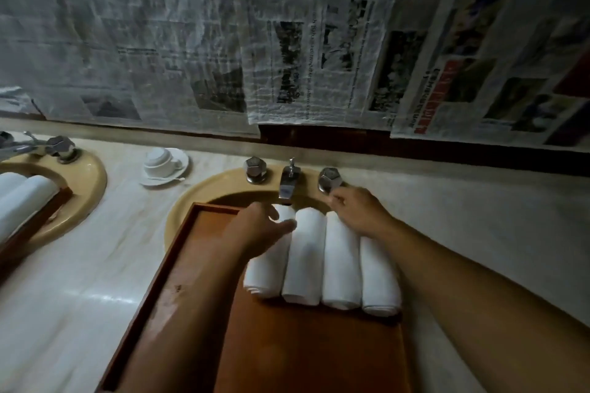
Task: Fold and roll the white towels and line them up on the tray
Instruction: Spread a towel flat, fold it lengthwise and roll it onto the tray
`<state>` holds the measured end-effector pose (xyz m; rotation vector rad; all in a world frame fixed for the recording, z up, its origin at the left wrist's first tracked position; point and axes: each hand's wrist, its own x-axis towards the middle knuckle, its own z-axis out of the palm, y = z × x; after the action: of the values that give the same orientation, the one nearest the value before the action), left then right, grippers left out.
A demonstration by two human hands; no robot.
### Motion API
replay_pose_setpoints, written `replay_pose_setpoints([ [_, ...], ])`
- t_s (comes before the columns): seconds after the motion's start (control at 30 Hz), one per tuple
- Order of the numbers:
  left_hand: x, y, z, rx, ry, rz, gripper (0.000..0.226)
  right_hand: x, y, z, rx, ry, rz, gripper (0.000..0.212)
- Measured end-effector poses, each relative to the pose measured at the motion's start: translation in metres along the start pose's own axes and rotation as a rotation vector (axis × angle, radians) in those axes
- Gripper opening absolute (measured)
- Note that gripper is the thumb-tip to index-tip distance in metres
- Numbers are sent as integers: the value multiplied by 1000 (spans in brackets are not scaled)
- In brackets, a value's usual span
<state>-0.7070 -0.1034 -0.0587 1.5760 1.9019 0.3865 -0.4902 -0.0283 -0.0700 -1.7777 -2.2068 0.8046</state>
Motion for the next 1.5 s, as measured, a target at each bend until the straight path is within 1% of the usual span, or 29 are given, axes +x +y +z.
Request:
replay_pose_setpoints([
  [0.03, 6, 20, 7, 3, 10, 94, 44, -7, 16, -14, 9, 22, 16, 24],
  [0.1, 17, 61, 29, 58, -46, 228, 43, -23, 53, -40, -3, 40, 64, 24],
  [0.23, 30, 155, 86, 176, -180, 388, 43, -70, 140, -92, -45, 66, 198, 28],
  [0.47, 35, 311, 224, 370, -366, 559, 42, -156, 319, -167, -53, 137, 459, 29],
  [0.6, 33, 392, 309, 431, -398, 620, 40, -187, 426, -203, -89, 173, 549, 28],
  [0.73, 35, 454, 380, 441, -421, 621, 39, -200, 513, -230, -136, 210, 611, 29],
  [0.83, 41, 484, 418, 449, -422, 605, 37, -193, 558, -244, -158, 241, 613, 33],
  [0.9, 49, 498, 435, 442, -412, 583, 35, -182, 581, -248, -114, 244, 617, 36],
  [0.97, 57, 506, 448, 438, -409, 554, 33, -168, 596, -251, -69, 244, 632, 40],
  [1.07, 68, 515, 460, 437, -421, 517, 32, -151, 609, -249, -141, 240, 612, 45],
  [1.17, 73, 520, 465, 416, -425, 487, 31, -141, 617, -251, -164, 240, 590, 31],
  [1.27, 75, 520, 467, 396, -435, 464, 31, -134, 625, -261, -63, 242, 604, 17],
  [1.33, 75, 520, 469, 386, -441, 452, 32, -131, 631, -268, -19, 323, 592, 28],
  [1.37, 76, 519, 471, 379, -445, 449, 32, -130, 635, -270, -46, 357, 582, 34],
  [1.43, 76, 520, 475, 358, -455, 440, 32, -128, 640, -270, -137, 372, 579, 48],
  [1.47, 76, 521, 477, 348, -456, 434, 31, -127, 642, -269, -180, 374, 581, 48],
  [1.5, 75, 521, 479, 341, -457, 433, 31, -126, 643, -267, -221, 375, 582, 43],
])
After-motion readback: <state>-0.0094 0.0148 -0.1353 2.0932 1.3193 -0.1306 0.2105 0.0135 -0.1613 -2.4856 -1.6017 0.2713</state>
